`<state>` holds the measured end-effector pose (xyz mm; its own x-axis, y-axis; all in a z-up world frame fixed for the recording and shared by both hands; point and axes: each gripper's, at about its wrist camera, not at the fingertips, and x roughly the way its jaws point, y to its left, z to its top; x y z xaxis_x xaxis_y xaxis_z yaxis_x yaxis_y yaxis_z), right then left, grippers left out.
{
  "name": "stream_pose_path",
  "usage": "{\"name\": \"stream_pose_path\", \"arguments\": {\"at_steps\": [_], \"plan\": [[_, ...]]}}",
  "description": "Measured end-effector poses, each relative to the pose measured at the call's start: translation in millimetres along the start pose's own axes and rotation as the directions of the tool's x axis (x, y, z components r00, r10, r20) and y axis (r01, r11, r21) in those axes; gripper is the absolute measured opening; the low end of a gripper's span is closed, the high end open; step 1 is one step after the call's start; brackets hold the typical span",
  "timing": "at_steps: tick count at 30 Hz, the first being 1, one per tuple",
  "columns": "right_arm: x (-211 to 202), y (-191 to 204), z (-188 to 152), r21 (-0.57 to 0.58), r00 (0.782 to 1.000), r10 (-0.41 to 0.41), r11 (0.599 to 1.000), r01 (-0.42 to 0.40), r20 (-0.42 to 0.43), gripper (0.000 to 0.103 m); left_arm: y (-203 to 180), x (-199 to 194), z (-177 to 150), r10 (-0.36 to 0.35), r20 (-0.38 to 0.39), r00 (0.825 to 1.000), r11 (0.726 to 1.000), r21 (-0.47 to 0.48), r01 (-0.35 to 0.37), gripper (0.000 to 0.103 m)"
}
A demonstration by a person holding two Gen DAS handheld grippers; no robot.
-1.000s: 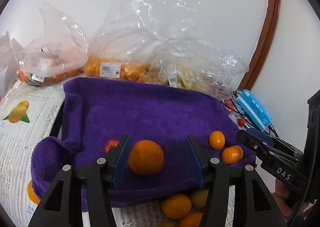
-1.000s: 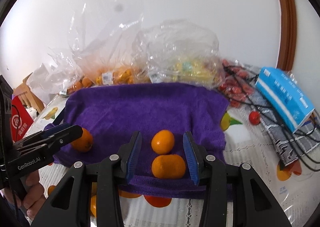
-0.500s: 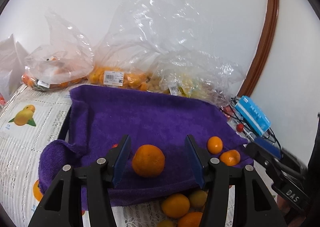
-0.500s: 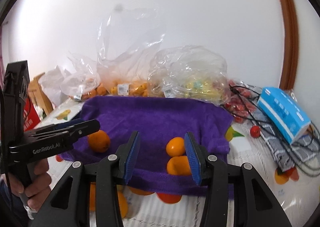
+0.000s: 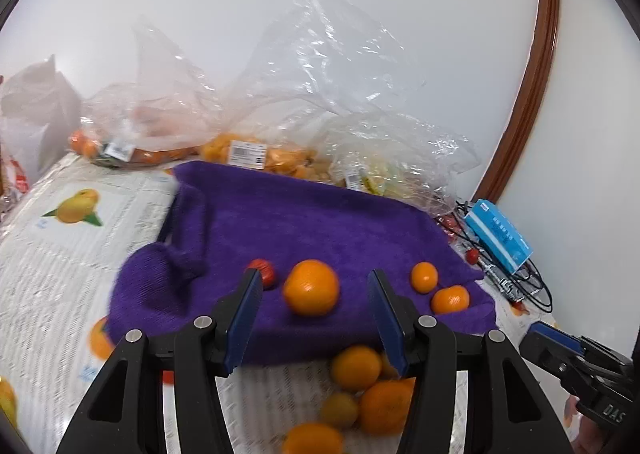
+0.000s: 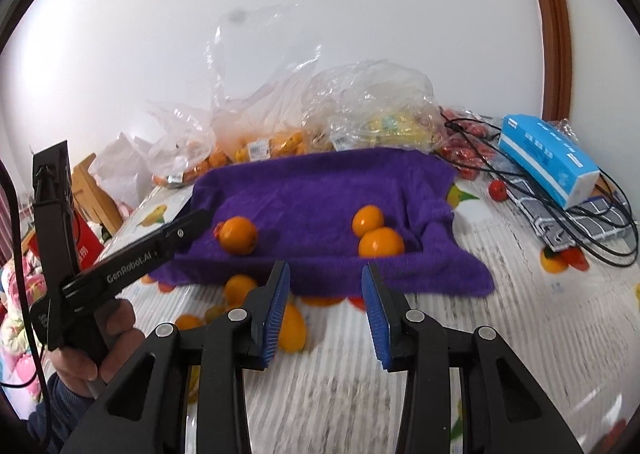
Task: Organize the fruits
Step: 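Lower and open the right tool on the towel while the left tool releases the large orange, then grasp an oval orange with the right tool while the left tool moves toward the fruit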
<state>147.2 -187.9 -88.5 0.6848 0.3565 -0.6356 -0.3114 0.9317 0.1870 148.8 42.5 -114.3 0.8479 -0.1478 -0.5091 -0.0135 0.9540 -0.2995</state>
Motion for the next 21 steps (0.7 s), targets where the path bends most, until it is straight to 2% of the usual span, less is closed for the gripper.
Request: {"name": "stream_pose_path", "arguments": {"at_steps": [6,13,17,21], "plan": [[-15,14,-22,-0.010,1.000,0.004,1.000,-0.004,-0.001,0.039,11,-24,-17,0.009,-0.030,1.000,1.000,0.006,-0.009,0.051],[-22,15,-45,0.070,1.000,-0.019,0.997,0.019,-0.001,0.039,30,-43,-36,0.056,-0.080,0.995,0.998,-0.016,-0.057,0.051],[-21,17,-53,0.046,0.996,-0.085,0.995,0.087,-0.034,0.039,38,-45,-42,0.056,-0.114,0.992,0.998,-0.036,-0.060,0.051],[-21,17,-59,0.024,0.993,-0.110,0.994,0.111,-0.049,0.039,37,-41,-46,0.072,-0.137,0.988,0.997,-0.020,-0.075,0.051]]}}
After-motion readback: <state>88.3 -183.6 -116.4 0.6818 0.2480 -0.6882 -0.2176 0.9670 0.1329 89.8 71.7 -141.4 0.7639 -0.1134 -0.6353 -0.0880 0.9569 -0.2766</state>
